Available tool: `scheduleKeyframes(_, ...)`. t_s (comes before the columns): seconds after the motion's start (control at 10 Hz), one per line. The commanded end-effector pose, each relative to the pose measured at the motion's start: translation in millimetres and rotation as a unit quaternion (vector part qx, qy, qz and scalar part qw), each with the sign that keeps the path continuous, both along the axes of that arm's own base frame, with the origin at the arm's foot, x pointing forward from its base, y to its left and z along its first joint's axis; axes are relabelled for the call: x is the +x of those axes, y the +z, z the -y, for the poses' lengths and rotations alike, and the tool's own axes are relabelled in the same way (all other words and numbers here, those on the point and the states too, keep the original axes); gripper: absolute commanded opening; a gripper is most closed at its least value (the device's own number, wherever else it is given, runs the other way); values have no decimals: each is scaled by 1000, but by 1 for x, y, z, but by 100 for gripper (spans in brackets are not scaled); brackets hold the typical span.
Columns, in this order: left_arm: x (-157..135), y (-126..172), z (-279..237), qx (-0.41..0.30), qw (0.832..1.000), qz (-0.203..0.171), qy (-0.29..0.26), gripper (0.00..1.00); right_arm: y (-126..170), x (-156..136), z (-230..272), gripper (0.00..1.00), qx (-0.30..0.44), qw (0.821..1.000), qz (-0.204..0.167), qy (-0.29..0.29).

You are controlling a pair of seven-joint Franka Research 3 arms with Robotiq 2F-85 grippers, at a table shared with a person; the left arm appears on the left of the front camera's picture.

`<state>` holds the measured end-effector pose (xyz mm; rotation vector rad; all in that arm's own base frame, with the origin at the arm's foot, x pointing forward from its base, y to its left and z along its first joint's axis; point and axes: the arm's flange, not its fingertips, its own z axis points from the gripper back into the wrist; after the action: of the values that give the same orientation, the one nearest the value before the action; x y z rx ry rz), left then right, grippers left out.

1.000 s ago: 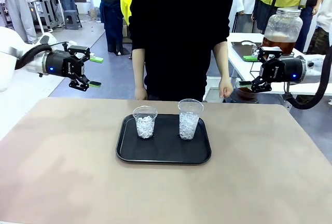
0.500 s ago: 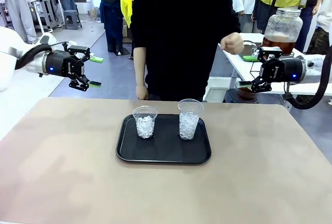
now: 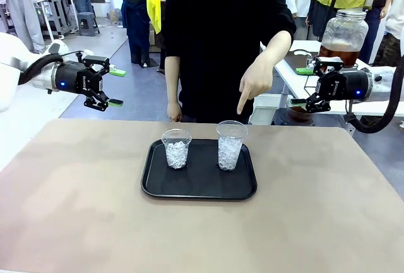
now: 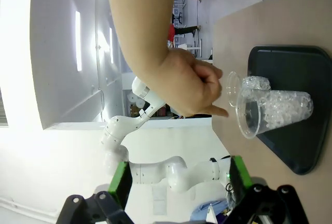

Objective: Pour the drink into the iced cup.
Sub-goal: Pick up the iced cup indicated by the human and present it to them.

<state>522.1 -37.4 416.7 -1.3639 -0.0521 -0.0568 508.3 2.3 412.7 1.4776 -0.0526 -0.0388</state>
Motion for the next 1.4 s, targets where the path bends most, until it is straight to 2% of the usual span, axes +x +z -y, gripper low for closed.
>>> scheduleKeyframes(0.0,0,1,0,0,1000,1,1,100,0,0,0,100,-3,1000,6,2)
scheduleKeyframes(0.9,0,1,0,0,1000,1,1,100,0,0,0,100,0,1000,0,0)
scheduleKeyframes(1.1,0,1,0,0,1000,1,1,100,-1,-6,-2,100,-6,993,116,-2)
scheduleKeyframes(1.3,0,1,0,0,1000,1,1,100,-2,-14,-4,100,-16,966,257,-12)
